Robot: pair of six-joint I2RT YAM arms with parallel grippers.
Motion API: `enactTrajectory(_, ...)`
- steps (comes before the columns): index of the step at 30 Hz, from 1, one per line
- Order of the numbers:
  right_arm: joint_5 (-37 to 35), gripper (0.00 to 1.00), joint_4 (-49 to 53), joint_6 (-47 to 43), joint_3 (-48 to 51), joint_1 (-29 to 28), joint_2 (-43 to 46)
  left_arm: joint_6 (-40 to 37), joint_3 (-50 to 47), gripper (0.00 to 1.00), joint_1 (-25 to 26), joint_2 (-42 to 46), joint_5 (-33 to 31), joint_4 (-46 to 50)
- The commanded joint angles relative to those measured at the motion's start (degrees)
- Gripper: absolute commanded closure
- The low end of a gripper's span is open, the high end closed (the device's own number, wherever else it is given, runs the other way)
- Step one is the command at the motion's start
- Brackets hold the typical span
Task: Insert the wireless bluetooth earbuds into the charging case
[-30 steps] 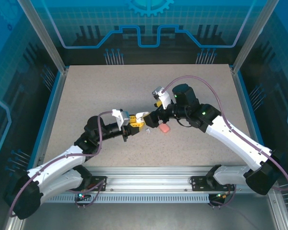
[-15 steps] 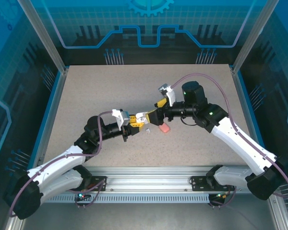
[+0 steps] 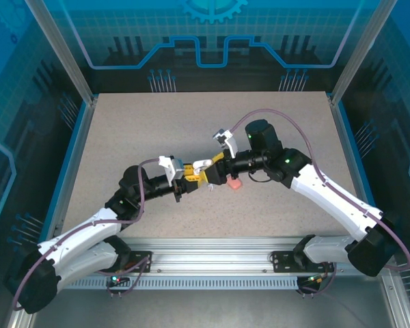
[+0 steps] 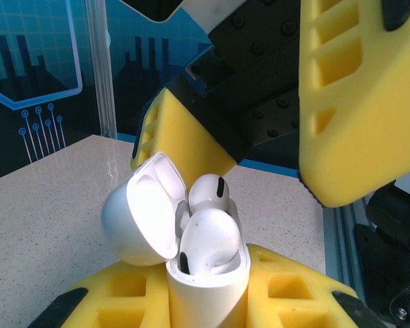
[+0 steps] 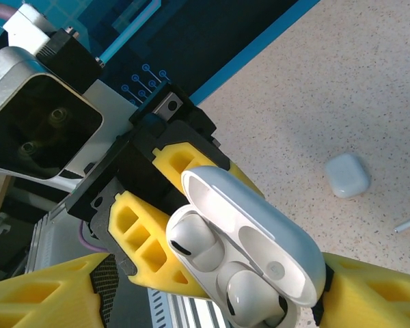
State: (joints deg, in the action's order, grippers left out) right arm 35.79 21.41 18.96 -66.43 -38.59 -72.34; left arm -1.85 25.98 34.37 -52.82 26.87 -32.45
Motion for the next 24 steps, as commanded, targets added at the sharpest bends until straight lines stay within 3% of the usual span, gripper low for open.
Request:
enactTrajectory(1, 1.26, 0.27, -0.70, -1.84, -1.42, -1.03, 1.76, -0.39, 0.23, 1.00, 0.38, 0.53, -0.04, -1.03)
enactTrajectory(13, -5.10, 0.28, 3.05, -6.39, -1.18, -0.90, 4.96, -0.18, 0.39, 1.00, 0.41, 0.49, 0.41, -0.90)
enactTrajectory(19, -10.66, 0.25, 9.34, -17.22, -1.81, 2.27, 7.43, 0.04, 1.31, 1.00, 0.40, 1.05, 3.39, 0.41)
enactTrajectory(24, -4.69, 0.23, 9.54, -28.29, 0.78, 2.63, 10.25, 0.57, 2.06, 1.00, 0.52, 1.49, 5.42, 1.12)
